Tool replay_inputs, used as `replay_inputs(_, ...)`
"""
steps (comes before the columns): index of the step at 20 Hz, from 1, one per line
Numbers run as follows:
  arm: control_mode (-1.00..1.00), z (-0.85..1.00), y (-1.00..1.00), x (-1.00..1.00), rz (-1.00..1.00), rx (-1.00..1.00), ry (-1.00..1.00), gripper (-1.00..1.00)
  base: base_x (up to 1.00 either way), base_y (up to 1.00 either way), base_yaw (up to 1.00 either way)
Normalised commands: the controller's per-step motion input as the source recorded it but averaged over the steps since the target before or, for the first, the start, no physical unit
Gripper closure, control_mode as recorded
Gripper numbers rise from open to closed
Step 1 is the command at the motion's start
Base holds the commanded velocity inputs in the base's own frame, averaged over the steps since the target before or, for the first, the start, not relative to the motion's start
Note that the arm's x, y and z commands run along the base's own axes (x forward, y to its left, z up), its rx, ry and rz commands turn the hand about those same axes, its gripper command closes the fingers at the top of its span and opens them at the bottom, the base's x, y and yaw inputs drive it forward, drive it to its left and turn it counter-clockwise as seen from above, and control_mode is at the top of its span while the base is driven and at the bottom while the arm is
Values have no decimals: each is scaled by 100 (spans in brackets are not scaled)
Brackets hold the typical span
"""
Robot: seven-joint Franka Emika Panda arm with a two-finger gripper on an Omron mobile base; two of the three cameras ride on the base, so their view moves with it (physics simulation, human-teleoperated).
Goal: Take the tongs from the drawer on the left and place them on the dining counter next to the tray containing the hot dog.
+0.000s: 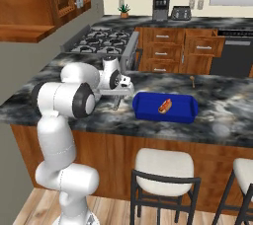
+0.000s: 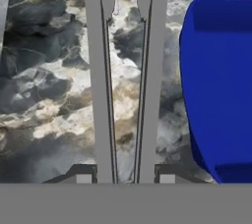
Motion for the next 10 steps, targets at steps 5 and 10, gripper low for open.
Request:
replay_inputs(5,-100,-31,0,26,0,0,0,100,0,0,0)
replay_inputs(10,-100,-22,0,8,0,0,0,100,0,0,0)
